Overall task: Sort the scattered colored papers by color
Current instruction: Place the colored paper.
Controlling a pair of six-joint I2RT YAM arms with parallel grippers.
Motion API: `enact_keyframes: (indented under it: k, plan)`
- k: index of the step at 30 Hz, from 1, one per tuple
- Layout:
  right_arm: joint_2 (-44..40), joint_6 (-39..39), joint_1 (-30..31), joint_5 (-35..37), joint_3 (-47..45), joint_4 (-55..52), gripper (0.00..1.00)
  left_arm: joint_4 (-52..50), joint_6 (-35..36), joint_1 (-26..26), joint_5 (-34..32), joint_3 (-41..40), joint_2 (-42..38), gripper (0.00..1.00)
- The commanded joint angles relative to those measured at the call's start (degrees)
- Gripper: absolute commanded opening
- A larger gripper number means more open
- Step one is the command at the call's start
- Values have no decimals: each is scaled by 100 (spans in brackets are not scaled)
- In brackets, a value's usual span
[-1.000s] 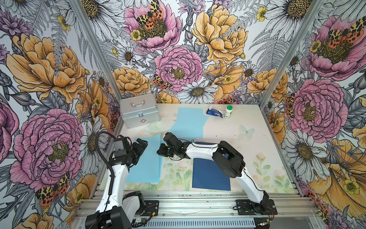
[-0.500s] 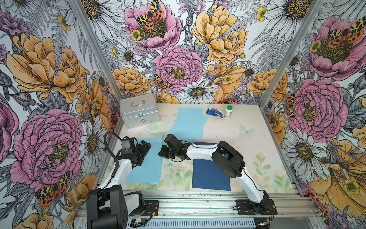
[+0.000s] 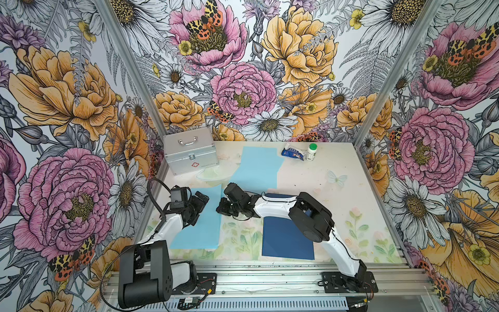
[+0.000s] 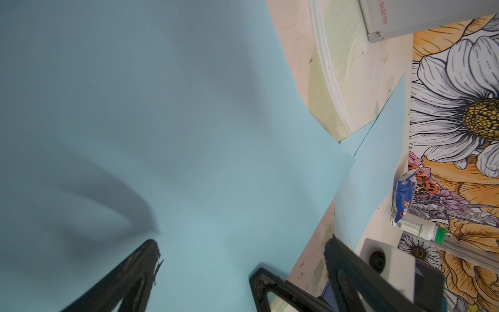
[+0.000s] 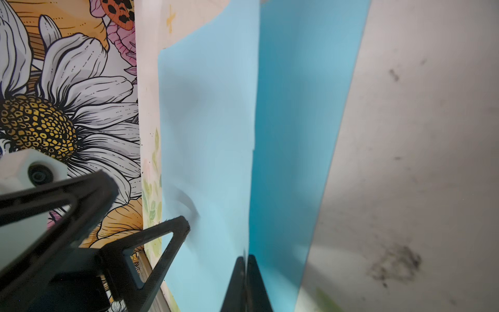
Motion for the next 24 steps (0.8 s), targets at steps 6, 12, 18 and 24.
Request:
enact_keyframes:
  k: [6, 12, 18, 24]
  plan:
    - [-577, -364, 52, 486, -26, -558, 39, 182, -42, -61, -124, -87, -116, 98]
    - [-1303, -913, -113, 1101, -378, -1100, 53, 91, 13, -369, -287, 503, -328, 98]
    - [-2068, -1837, -963, 1535, -963, -1425, 77, 89, 628, -1048, -436, 2038, 782, 98]
    - [-1749, -2673, -2585, 718, -342, -2282, 84, 80, 1332, -1694, 184, 4086, 2954, 98]
